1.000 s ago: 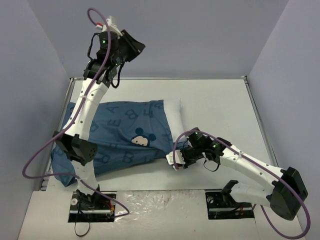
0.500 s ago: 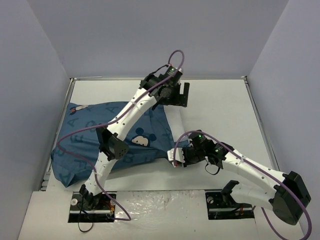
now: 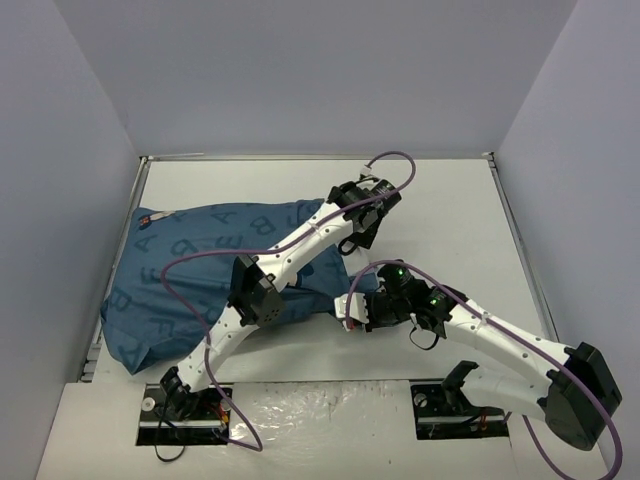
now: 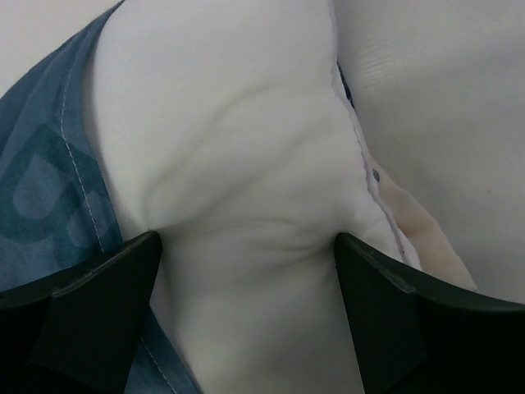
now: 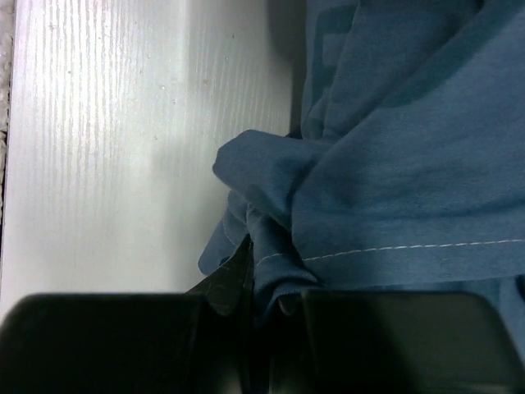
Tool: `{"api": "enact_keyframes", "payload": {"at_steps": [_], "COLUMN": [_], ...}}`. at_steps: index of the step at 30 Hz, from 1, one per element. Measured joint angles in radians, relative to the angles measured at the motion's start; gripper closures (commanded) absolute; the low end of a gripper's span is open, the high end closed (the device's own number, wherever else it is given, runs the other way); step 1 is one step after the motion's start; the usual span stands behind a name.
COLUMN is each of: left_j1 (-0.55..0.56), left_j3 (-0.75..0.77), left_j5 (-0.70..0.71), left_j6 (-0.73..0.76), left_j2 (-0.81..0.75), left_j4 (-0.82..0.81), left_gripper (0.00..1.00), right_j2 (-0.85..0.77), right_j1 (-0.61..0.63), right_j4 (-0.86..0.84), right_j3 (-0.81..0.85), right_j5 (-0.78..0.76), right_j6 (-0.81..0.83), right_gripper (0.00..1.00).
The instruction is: Remove the pillowcase from the pillow
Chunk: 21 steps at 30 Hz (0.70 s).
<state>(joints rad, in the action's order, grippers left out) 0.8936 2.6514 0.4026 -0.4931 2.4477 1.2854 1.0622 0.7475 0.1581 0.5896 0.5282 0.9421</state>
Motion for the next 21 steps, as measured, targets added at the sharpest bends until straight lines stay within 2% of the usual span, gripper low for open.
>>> {"api": "enact_keyframes", "payload": {"at_steps": [1, 2, 4, 7, 8, 10, 15, 17, 21], "left_j1": [0.0, 0.001, 0.002, 0.002, 0.002, 0.002, -0.001, -0.019, -0.103], "left_j3": [-0.003, -0.006, -0.01, -0.034, -0.046, -0.076, -0.097, -0.119, -0.253], "left_j5": [0.016, 0.029, 0.052, 0.074, 0.08, 0.095, 0.095, 0.037, -0.144], "left_j6": [0.006, 0.013, 0.024, 0.038, 0.04, 0.049, 0.071, 0.063, -0.006], "left_j2": [0.01, 0.016, 0.024, 0.026, 0.026, 0.026, 0.013, -0.031, -0.204], "left_j4": [-0.001, -0.001, -0.002, -0.006, -0.007, -0.008, -0.013, -0.039, -0.142], "left_gripper": [0.18, 0.28, 0.36, 0.57, 0.76, 0.96, 0.98, 0.98, 0.98], "right_j2": [0.0, 0.0, 0.0, 0.0, 0.0, 0.0, 0.0, -0.001, -0.008], "right_j1": [0.0, 0.0, 0.0, 0.0, 0.0, 0.0, 0.0, 0.003, 0.048], "right_j4": [-0.003, -0.004, -0.006, -0.012, -0.014, -0.018, -0.021, -0.021, -0.026], "right_j3": [-0.002, -0.004, -0.005, -0.005, -0.005, -0.005, -0.005, -0.005, -0.005], "right_j5": [-0.001, -0.002, -0.002, -0.003, -0.003, -0.005, -0.007, -0.008, -0.022], "right_j6": [0.0, 0.0, -0.003, -0.004, -0.005, -0.008, -0.011, -0.006, 0.035], "right_gripper": [1.0, 1.0, 1.0, 1.0, 1.0, 1.0, 1.0, 1.0, 1.0]}}
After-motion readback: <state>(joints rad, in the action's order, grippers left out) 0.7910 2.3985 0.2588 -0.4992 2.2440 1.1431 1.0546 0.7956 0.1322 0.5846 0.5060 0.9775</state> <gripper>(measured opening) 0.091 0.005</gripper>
